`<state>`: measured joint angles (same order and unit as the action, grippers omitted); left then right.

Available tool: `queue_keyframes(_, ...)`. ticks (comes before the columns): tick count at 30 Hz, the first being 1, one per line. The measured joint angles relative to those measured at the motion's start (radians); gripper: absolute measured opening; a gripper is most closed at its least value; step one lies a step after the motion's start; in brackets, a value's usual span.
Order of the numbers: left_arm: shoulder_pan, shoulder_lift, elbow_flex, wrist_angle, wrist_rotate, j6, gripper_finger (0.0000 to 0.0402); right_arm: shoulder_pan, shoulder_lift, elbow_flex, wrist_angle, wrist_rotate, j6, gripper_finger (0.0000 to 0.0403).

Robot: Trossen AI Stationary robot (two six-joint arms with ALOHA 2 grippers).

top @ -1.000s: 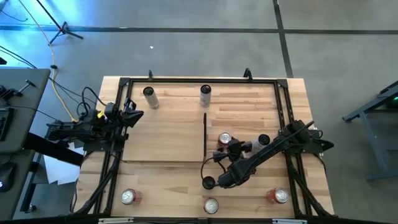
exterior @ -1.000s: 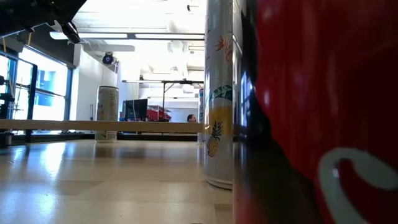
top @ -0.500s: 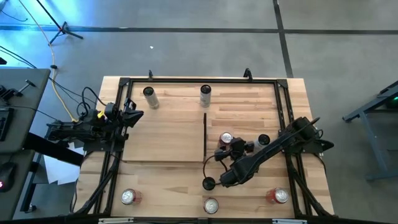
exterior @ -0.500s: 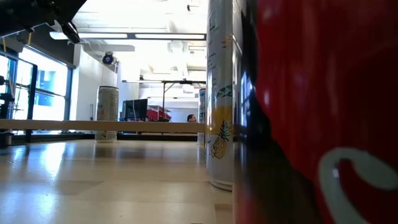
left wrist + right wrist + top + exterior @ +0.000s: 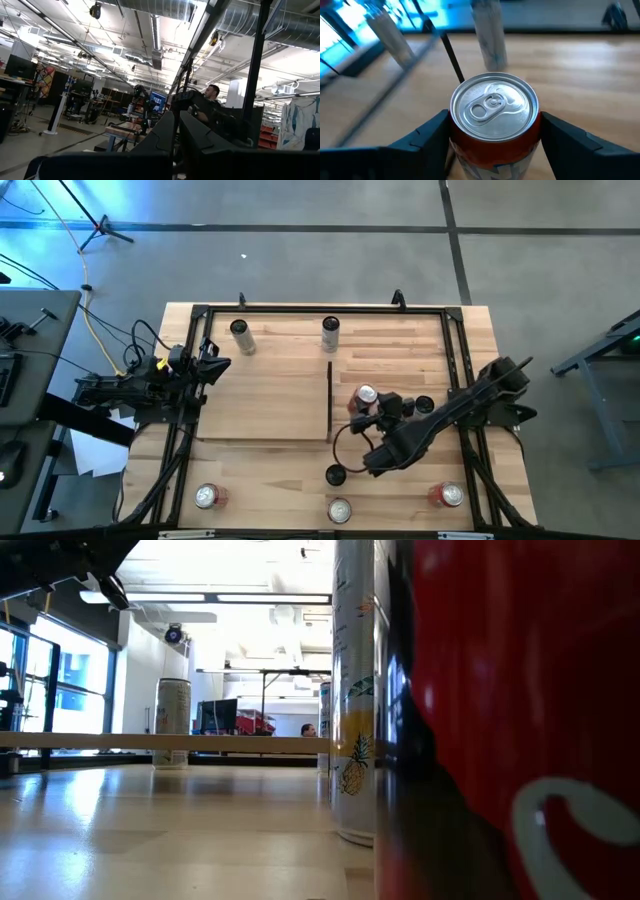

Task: Place canned beverage on shelf
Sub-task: Put the top red soda can on the shelf

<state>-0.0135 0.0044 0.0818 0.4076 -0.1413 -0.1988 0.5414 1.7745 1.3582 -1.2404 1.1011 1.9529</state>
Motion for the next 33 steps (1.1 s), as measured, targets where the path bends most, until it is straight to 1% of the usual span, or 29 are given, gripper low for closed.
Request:
queue_keyframes(3, 0.000, 0.000, 0.000, 0.000, 0.000, 0.000, 0.0007, 0.004, -0.032, 0.000, 0.020, 0.080, -0.037, 0.0254)
queue_keyframes(5, 0.000, 0.000, 0.000, 0.000, 0.000, 0.000, 0.0007, 0.004, -0.050, 0.001, 0.052, 0.129, -0.089, 0.0254)
queue_keyframes(9, 0.000, 0.000, 0.000, 0.000, 0.000, 0.000, 0.0008, 0.001, -0.087, 0.001, 0.126, 0.205, -0.232, 0.0254)
queue_keyframes(12, 0.000, 0.000, 0.000, 0.000, 0.000, 0.000, 0.0007, -0.010, -0.115, 0.001, 0.192, 0.225, -0.360, 0.0254)
queue_keyframes(18, 0.000, 0.000, 0.000, 0.000, 0.000, 0.000, 0.0007, -0.038, -0.177, 0.001, 0.362, 0.226, -0.657, 0.0254)
queue_keyframes(25, 0.000, 0.000, 0.000, 0.000, 0.000, 0.000, 0.0007, -0.086, -0.234, 0.002, 0.698, 0.211, -1.108, 0.0254)
queue_keyframes(29, 0.000, 0.000, 0.000, 0.000, 0.000, 0.000, 0.0007, -0.127, -0.239, 0.002, 0.891, 0.146, -1.340, 0.0254)
queue_keyframes(31, 0.000, 0.000, 0.000, 0.000, 0.000, 0.000, 0.0008, -0.154, -0.238, 0.002, 0.956, 0.091, -1.410, 0.0254)
queue_keyframes(33, 0.000, 0.000, 0.000, 0.000, 0.000, 0.000, 0.0007, -0.185, -0.231, 0.002, 1.002, 0.029, -1.442, 0.0254)
